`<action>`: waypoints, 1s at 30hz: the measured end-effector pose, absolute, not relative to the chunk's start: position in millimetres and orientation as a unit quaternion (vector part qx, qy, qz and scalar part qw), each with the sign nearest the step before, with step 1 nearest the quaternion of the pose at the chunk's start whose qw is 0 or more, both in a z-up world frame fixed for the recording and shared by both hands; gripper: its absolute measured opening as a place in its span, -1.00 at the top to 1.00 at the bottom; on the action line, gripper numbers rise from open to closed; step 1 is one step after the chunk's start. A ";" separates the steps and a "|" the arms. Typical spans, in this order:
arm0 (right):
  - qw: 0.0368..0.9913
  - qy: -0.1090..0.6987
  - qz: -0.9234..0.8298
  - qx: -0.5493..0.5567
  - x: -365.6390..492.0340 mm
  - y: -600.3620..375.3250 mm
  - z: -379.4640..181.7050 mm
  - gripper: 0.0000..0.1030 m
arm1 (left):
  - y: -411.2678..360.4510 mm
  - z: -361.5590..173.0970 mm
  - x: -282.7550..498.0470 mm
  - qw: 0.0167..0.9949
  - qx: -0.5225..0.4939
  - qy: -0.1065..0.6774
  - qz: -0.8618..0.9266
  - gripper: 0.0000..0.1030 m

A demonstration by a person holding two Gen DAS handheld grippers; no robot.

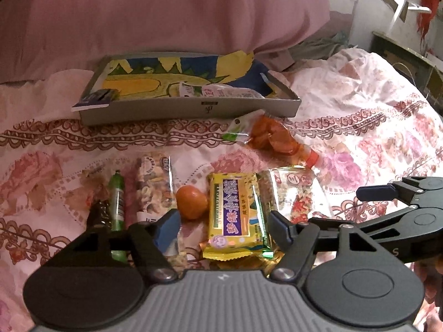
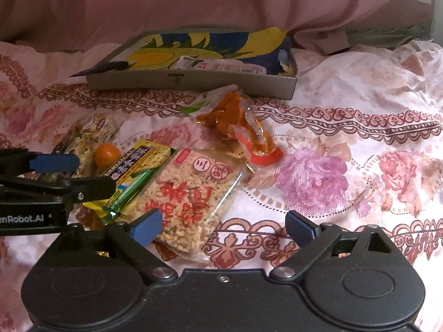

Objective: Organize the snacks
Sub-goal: 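Move both grippers back toward the remaining snack packets, then lower the left gripper onto the yellow candy bar while the right gripper lowers onto the rice-cracker bag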

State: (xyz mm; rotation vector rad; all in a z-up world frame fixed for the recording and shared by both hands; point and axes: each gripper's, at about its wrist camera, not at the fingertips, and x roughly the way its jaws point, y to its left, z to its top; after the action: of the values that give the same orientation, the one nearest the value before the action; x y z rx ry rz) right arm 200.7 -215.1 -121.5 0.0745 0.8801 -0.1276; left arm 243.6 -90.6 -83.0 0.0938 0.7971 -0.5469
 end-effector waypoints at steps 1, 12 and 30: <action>0.902 0.426 -0.057 0.038 200.3 -215.0 -121.1 -0.82 | -90.2 -83.0 243.6 0.885 0.045 0.383 -0.262 -0.39; 0.896 0.439 -0.063 -0.012 200.5 -210.2 -121.4 -0.75 | -87.8 -82.7 245.0 0.887 0.050 0.379 -0.259 -0.29; 0.882 0.445 -0.058 0.144 239.3 -236.8 -116.5 -0.76 | -96.2 -89.8 239.9 0.869 0.089 0.391 -0.290 -0.27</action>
State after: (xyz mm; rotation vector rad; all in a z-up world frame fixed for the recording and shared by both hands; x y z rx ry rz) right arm 239.3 -236.8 -116.5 0.3005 0.9265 -0.1218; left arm 239.9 -96.2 -89.8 0.1864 0.8178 -0.6058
